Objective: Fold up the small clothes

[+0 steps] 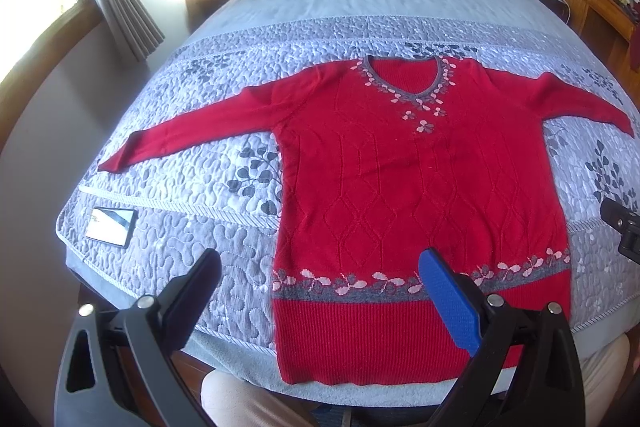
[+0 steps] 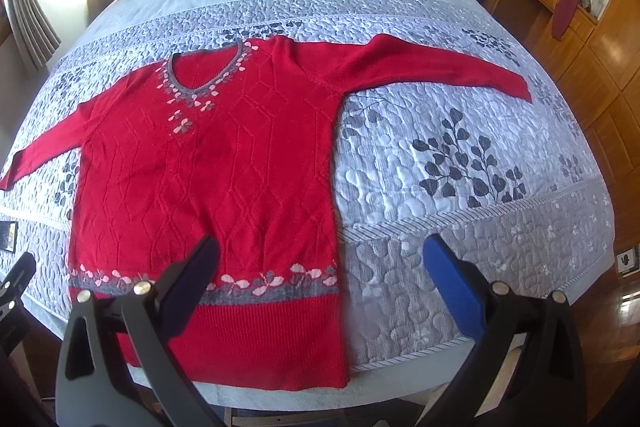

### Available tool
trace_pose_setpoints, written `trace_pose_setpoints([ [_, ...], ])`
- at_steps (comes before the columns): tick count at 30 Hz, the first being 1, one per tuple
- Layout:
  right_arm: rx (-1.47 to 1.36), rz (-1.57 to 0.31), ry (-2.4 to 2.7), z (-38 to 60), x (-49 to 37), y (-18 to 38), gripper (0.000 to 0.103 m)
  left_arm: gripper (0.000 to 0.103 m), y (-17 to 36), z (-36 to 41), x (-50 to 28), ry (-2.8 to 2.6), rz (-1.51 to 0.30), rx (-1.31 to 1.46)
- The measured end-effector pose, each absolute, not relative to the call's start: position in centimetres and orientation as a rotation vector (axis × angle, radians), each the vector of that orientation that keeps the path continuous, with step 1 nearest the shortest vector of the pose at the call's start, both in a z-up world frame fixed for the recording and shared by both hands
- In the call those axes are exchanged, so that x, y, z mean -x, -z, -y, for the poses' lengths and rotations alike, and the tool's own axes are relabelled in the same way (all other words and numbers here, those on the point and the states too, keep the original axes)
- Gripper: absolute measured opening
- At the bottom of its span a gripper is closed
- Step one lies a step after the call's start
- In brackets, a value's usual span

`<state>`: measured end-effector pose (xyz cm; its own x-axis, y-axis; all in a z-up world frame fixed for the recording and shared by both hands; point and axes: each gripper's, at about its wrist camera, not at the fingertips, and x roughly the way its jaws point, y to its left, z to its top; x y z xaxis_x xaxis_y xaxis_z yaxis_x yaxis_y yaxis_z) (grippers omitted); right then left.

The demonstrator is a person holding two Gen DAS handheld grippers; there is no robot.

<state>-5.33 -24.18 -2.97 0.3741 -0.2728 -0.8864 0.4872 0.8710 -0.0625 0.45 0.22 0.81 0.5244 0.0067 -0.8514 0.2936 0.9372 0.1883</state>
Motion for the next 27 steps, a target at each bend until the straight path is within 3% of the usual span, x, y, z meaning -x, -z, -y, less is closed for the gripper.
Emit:
trace_pose_setpoints([
  [27, -0.205, -1.084, 0.504, 24.33, 5.30, 3.03, 0.100, 0.099, -0.47, -0.51, -0.74, 0.173, -1.019, -0.323],
])
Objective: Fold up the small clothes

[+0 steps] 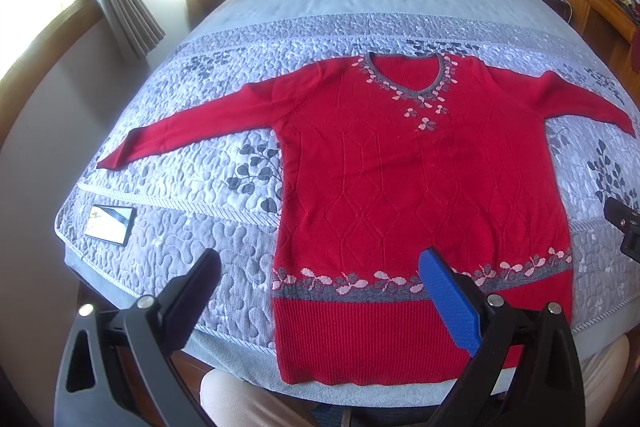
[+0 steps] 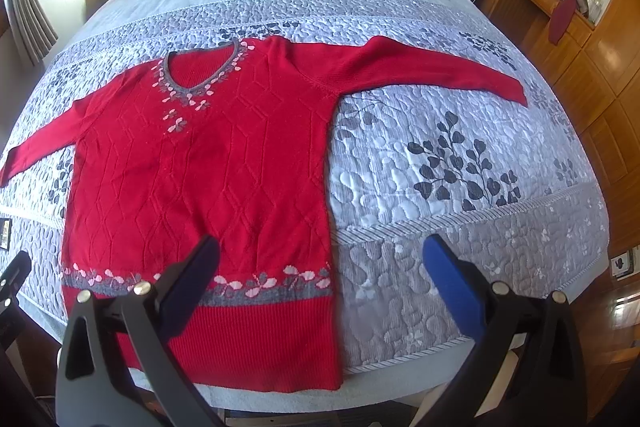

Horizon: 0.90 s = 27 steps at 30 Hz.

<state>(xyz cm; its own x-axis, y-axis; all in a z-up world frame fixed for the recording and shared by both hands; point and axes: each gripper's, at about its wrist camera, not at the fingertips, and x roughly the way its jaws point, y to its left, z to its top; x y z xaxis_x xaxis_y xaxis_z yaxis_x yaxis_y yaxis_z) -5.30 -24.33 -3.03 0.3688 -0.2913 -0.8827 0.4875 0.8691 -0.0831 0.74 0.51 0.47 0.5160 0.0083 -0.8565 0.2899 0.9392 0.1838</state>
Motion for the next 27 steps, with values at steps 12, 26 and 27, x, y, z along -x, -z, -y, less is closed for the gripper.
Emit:
trace_pose_setpoints([
  [12, -0.199, -1.083, 0.508, 24.40, 5.05, 2.88, 0.100, 0.099, -0.47, -0.26, -0.90, 0.171, -1.017, -0.325],
  [26, -0.192, -1.087, 0.505, 24.31, 4.77, 2.98, 0.100, 0.099, -0.49, -0.47, -0.98, 0.173, -1.016, -0.326],
  [27, -0.190, -1.086, 0.505, 24.29, 4.77, 2.97, 0.100, 0.099, -0.48, -0.47, -0.99, 0.173, -1.017, -0.326],
])
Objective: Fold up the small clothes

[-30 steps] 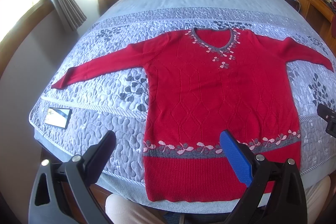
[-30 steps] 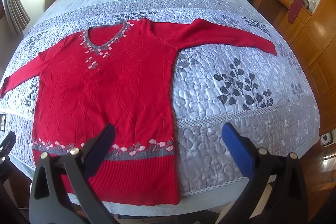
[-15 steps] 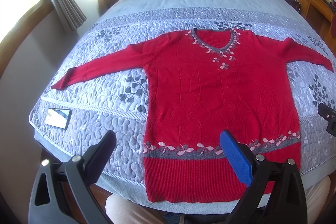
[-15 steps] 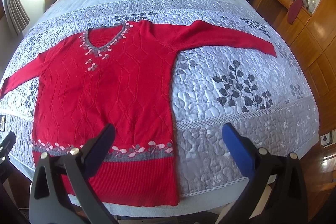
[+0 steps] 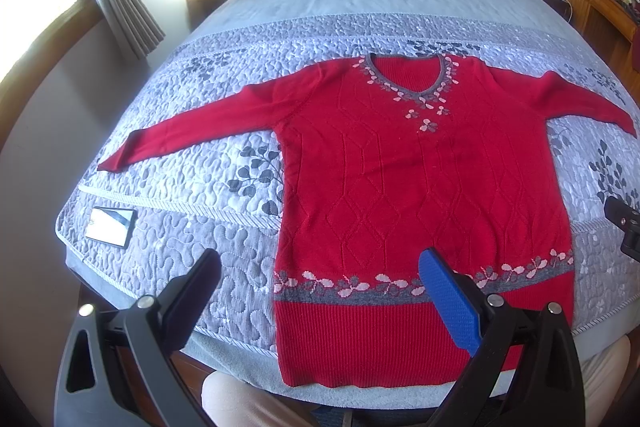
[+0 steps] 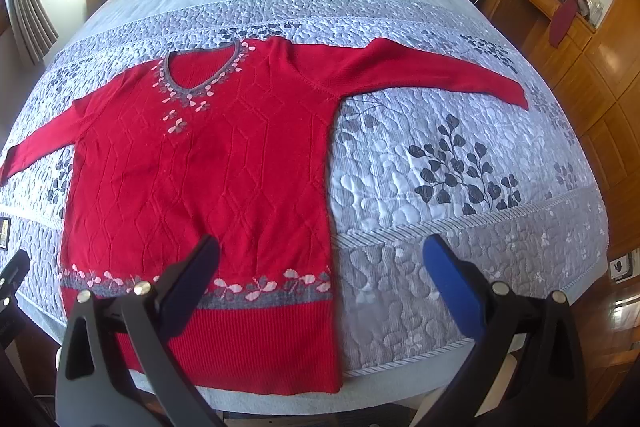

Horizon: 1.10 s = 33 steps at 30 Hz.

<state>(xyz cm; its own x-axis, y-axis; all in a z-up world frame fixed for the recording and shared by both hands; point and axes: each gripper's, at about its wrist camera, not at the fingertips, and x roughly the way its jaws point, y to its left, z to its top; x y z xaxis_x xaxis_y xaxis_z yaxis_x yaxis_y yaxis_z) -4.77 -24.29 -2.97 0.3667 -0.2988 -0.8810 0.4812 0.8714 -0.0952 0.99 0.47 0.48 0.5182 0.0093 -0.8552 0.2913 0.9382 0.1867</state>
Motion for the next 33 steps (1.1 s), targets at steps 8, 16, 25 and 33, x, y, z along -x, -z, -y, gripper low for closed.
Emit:
trace_pose_setpoints([
  [8, -0.190, -1.090, 0.504, 24.3, 4.8, 3.2, 0.101, 0.099, -0.3, -0.5, -1.2, 0.172, -1.024, -0.329],
  [16, -0.201, -1.115, 0.494, 26.8, 3.8, 3.8, 0.100, 0.099, 0.7, 0.8, -3.0, 0.176, -1.043, -0.339],
  [25, -0.181, -1.168, 0.817, 47.6, 0.8, 4.8, 0.100, 0.099, 1.2, 12.2, -11.3, 0.252, -1.017, -0.330],
  [33, -0.359, -1.226, 0.835, 65.3, -1.3, 9.3, 0.100, 0.099, 4.8, 27.4, -18.2, 0.340, -1.057, -0.327],
])
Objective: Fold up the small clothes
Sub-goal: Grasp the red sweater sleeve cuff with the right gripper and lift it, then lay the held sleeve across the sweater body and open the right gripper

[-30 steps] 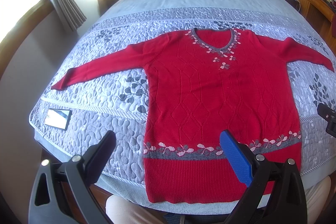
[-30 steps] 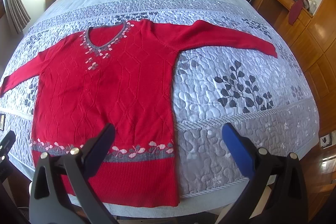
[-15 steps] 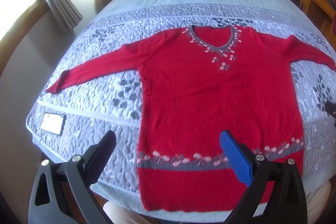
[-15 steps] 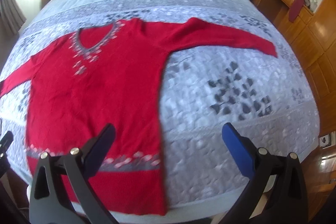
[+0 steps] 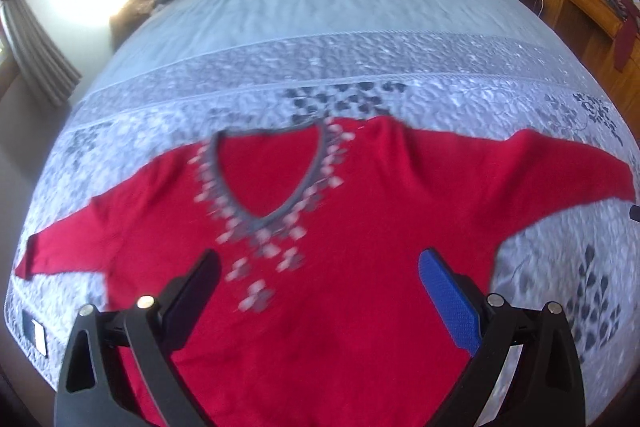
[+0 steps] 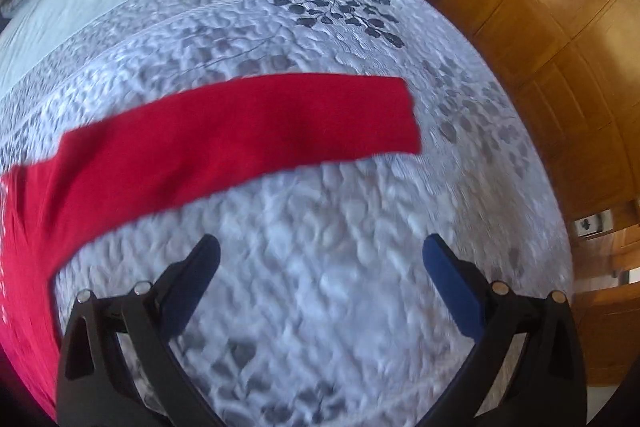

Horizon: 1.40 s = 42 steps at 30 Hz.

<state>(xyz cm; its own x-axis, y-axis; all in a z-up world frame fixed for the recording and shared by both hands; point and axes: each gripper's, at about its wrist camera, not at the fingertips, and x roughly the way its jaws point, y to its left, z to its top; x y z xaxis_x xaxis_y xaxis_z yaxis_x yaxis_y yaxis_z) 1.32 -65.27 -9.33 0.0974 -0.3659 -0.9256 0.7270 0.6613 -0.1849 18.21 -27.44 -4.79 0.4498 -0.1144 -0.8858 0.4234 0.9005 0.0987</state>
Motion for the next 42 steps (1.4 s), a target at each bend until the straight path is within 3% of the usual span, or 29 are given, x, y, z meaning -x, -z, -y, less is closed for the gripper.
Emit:
trace_pose_setpoints([
  [7, -0.709, -1.206, 0.707, 74.1, -1.1, 12.7, 0.097, 0.099, 7.2, 34.1, -20.3, 0.363, -1.069, -0.348],
  [9, -0.723, -1.224, 0.702, 75.6, -1.2, 13.4, 0.093, 0.099, 7.5, 35.0, -20.2, 0.371, -1.055, -0.369],
  [11, -0.752, -1.226, 0.681, 76.6, -1.2, 13.9, 0.081, 0.099, 7.8, 35.5, -20.1, 0.375, -1.045, -0.386],
  [17, -0.795, -1.222, 0.622, 78.5, -1.8, 14.3, 0.077, 0.099, 9.0, 35.9, -20.5, 0.372, -1.070, -0.392],
  [18, -0.781, -1.223, 0.623, 78.6, -1.9, 14.2, 0.073, 0.099, 9.2, 35.8, -20.6, 0.367, -1.075, -0.398],
  [20, -0.741, -1.221, 0.643, 78.8, -1.9, 13.8, 0.047, 0.099, 9.5, 35.5, -20.7, 0.360, -1.076, -0.404],
  [21, -0.739, -1.217, 0.648, 79.0, -1.7, 13.7, 0.040, 0.099, 9.5, 35.3, -20.8, 0.355, -1.075, -0.406],
  [23, -0.800, -1.172, 0.624, 79.6, -0.7, 13.4, 0.011, 0.099, 9.6, 34.7, -20.9, 0.347, -1.072, -0.406],
  [31, -0.816, -1.064, 0.661, 78.7, 2.4, 10.9, 0.007, 0.099, 9.9, 31.2, -21.4, 0.304, -1.084, -0.406],
  [42, -0.302, -0.946, 0.525, 60.4, -6.4, 0.3, 0.007, 0.099, 8.5, 19.3, -21.7, 0.196, -1.104, -0.332],
])
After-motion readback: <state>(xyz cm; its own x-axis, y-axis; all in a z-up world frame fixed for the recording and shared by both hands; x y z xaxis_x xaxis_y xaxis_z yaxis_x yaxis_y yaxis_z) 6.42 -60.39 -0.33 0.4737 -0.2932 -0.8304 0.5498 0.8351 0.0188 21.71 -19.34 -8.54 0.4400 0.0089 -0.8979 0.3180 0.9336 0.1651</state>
